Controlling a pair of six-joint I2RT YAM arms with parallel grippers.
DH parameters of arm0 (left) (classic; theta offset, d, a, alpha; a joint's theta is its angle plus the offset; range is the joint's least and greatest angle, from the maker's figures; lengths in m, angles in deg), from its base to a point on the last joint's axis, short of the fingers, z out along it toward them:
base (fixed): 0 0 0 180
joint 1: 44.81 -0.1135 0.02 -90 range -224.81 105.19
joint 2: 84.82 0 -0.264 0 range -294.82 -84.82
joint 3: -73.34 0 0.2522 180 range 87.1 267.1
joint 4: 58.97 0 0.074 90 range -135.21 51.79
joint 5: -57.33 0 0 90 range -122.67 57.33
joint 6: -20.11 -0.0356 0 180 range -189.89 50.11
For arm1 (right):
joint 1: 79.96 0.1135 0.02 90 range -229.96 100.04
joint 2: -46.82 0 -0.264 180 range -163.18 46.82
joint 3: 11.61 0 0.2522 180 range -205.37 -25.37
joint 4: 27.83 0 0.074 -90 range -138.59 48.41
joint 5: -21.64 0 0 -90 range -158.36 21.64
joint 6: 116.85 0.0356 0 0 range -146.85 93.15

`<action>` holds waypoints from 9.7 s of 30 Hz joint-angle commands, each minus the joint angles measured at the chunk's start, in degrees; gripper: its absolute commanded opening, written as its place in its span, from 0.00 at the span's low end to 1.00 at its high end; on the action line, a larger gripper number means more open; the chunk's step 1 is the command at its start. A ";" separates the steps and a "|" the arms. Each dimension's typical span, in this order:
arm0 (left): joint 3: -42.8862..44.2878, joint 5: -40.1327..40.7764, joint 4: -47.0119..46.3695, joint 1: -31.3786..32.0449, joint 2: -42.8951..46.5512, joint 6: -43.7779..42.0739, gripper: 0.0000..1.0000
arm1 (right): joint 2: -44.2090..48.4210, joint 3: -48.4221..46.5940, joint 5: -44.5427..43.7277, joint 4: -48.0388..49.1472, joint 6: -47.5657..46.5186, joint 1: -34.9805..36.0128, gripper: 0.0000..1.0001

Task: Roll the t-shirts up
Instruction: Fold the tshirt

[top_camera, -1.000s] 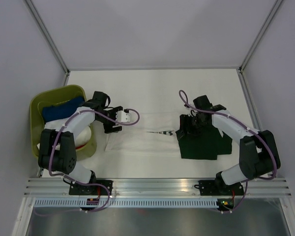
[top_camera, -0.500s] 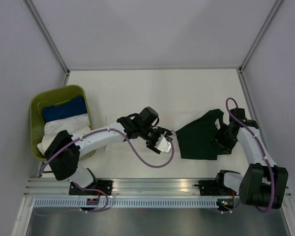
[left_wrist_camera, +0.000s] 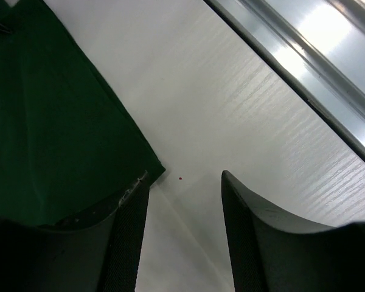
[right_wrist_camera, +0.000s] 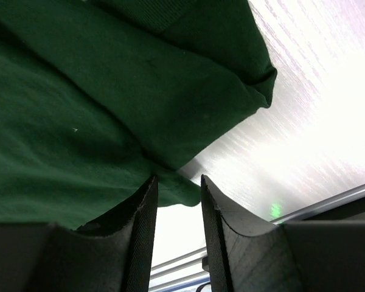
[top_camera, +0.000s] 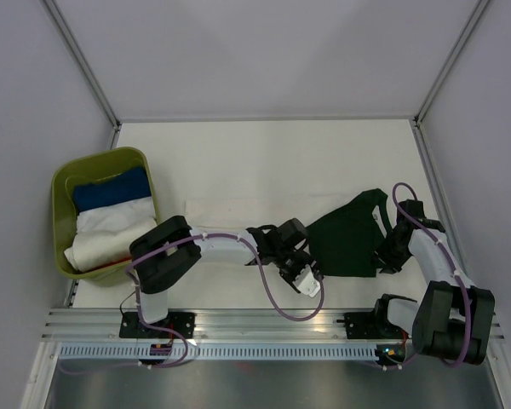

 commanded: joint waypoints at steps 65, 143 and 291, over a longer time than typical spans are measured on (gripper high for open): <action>17.07 -9.92 1.78 -5.49 -4.63 40.01 0.02 | 6.00 -11.16 6.31 -11.29 -1.11 -0.20 0.01; 6.00 8.46 -7.54 -3.92 -3.58 12.88 0.61 | -14.75 -7.73 9.57 8.23 -9.37 -3.72 0.37; 13.21 23.92 28.85 -43.99 9.34 36.25 0.52 | -31.91 -42.64 -8.37 9.20 -9.99 -2.66 0.46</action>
